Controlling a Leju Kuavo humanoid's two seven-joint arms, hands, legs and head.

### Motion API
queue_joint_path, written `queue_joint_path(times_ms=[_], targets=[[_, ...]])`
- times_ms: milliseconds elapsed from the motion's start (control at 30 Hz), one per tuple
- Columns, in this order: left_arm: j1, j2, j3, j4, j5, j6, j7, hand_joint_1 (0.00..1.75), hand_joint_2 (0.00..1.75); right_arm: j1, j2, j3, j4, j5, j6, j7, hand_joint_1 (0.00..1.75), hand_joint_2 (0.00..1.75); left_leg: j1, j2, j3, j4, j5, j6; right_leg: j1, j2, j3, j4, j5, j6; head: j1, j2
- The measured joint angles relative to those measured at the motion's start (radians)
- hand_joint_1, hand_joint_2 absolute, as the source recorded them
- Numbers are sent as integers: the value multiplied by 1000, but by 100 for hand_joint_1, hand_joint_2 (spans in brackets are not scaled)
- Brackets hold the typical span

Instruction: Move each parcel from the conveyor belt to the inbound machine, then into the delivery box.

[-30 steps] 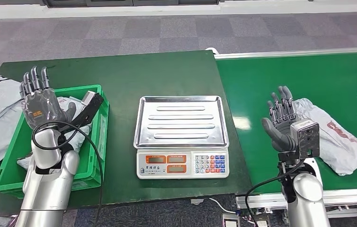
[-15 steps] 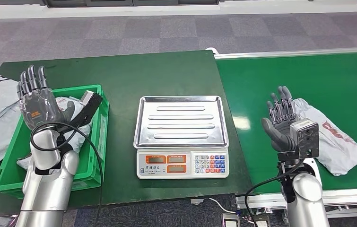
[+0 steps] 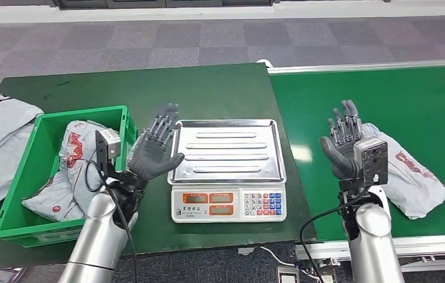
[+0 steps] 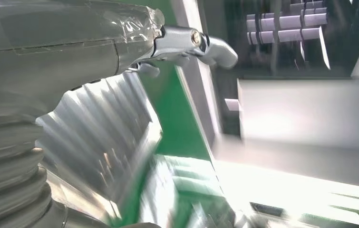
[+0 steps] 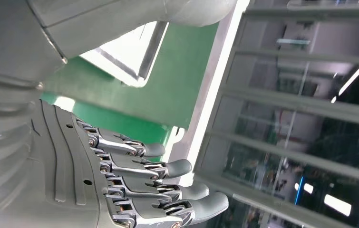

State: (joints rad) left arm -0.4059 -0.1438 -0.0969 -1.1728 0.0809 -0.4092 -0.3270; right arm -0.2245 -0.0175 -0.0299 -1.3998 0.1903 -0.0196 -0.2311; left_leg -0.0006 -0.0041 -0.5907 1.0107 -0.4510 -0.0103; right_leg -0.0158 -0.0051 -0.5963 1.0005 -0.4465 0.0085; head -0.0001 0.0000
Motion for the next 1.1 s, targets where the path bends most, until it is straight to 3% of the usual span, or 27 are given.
queue_joint_path(times_ms=[167, 700, 1100], targets=[[-45, -16, -59, 129, -114, 170, 0, 0, 175, 28, 19, 35, -15, 11, -6, -25, 0, 175, 0, 2, 0, 0, 0, 0, 1, 2, -2, 0, 0, 0, 0, 0], [-105, -25, -134, 254, -133, 216, 2, 0, 175, 55, 38, 63, -60, 31, -47, -35, 0, 175, 0, 2, -1, 0, 0, -1, 1, 3, -3, 1, 0, 0, 0, 0], [-134, -28, -173, 263, -177, 428, 4, 0, 175, 36, 36, 63, -47, 77, -108, -26, 0, 175, 1, 2, -1, 0, 0, -1, 1, 3, -3, 1, 0, 0, 0, 0]])
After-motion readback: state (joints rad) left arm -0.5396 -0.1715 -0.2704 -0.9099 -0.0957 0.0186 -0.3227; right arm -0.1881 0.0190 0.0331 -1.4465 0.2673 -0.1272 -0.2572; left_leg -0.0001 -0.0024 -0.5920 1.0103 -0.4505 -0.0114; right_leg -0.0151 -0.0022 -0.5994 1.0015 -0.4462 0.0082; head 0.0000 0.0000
